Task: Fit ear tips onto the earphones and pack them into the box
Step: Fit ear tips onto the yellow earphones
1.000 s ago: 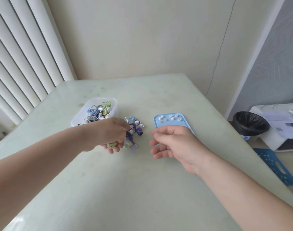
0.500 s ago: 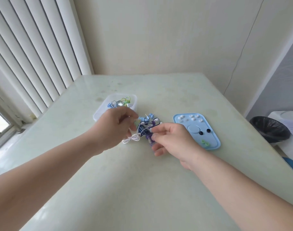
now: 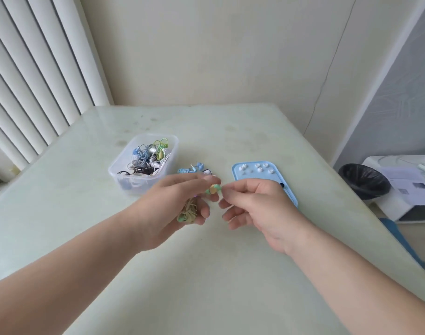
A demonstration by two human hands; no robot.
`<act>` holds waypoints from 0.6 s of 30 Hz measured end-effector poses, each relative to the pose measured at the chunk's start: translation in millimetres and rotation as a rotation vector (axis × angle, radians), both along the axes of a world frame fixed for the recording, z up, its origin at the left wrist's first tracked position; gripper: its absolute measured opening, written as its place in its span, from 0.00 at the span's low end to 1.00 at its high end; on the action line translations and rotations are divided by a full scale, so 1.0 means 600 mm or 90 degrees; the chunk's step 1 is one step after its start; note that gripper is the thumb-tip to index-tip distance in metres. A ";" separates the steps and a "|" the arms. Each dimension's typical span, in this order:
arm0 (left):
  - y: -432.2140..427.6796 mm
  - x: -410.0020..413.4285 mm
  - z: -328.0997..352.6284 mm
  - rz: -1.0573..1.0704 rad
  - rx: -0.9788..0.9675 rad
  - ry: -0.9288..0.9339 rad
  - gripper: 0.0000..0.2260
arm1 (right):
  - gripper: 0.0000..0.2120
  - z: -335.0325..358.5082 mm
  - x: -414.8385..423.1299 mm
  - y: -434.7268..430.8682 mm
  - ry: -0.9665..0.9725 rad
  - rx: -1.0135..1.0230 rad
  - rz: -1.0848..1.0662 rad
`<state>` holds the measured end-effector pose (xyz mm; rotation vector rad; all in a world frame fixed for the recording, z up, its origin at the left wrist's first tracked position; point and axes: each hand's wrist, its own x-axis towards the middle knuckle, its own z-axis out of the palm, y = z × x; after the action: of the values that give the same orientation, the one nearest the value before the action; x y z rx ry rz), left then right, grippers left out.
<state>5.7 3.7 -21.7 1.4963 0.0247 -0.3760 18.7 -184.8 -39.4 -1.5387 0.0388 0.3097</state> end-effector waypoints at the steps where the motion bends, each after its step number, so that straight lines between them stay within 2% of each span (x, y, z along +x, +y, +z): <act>1: -0.014 0.001 -0.010 0.020 0.007 0.004 0.11 | 0.04 0.000 0.001 -0.017 -0.002 -0.036 -0.021; 6: -0.076 0.006 -0.043 0.036 -0.001 0.040 0.03 | 0.06 -0.005 0.031 -0.117 -0.092 -0.241 -0.166; 9: -0.102 0.013 -0.052 0.014 -0.039 0.038 0.05 | 0.09 -0.025 0.046 -0.159 -0.133 -0.345 -0.216; 12: -0.122 0.020 -0.064 0.021 -0.072 0.038 0.09 | 0.09 -0.046 0.050 -0.177 -0.134 -0.409 -0.176; 18: -0.120 0.032 -0.078 0.050 -0.149 0.038 0.06 | 0.05 -0.039 0.048 -0.181 -0.125 -0.458 -0.067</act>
<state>24.8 -68.3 -68.8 1.2495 0.0841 -0.3487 47.6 -293.3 -62.9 -2.2649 0.0822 0.0524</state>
